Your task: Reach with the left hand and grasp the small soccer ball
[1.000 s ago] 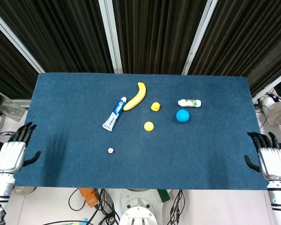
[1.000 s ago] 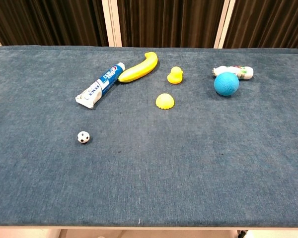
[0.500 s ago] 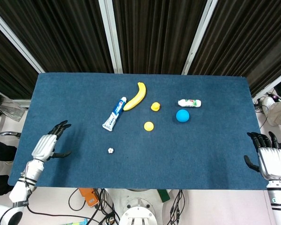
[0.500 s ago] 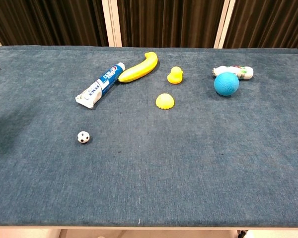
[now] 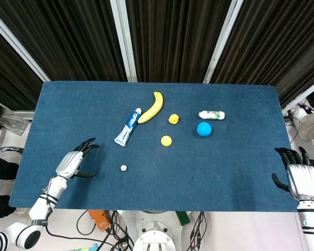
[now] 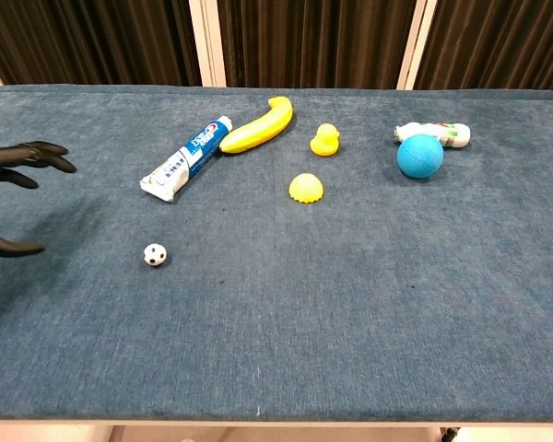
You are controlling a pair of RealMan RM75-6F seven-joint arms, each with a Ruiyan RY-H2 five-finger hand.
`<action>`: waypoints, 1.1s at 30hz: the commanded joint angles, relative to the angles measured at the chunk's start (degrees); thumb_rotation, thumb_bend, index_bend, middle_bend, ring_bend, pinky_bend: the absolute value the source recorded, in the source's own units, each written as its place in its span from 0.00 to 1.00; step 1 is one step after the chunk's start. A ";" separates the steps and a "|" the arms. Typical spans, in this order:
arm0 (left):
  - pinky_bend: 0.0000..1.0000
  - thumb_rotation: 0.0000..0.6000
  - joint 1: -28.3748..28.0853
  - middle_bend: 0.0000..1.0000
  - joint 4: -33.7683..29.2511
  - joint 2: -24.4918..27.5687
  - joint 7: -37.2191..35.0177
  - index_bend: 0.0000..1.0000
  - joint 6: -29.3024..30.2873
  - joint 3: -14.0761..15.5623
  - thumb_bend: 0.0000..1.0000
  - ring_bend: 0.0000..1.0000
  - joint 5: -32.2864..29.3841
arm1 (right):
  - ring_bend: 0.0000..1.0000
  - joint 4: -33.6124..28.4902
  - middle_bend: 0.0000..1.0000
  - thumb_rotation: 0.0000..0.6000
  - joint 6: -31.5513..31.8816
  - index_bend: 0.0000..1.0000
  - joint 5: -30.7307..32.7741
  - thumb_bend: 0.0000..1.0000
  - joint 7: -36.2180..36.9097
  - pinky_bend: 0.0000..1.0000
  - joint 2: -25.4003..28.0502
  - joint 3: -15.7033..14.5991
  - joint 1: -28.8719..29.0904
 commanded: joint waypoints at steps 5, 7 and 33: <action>0.12 1.00 -1.19 0.01 -1.51 -2.90 4.11 0.24 -2.08 -0.27 0.13 0.03 -3.18 | 0.20 -0.20 0.23 1.00 -0.21 0.22 0.03 0.43 0.04 0.04 0.15 -0.06 0.09; 0.12 1.00 -1.51 0.01 -1.50 -3.66 4.97 0.25 -2.74 -0.21 0.13 0.03 -3.80 | 0.20 -0.24 0.23 1.00 -0.22 0.22 0.04 0.43 -0.01 0.04 0.19 -0.10 0.07; 0.12 1.00 -6.35 0.01 0.08 -10.11 10.15 0.39 -7.58 -0.70 0.19 0.03 -6.32 | 0.20 -0.27 0.23 1.00 -0.88 0.22 0.21 0.43 -1.11 0.04 0.07 -0.27 0.51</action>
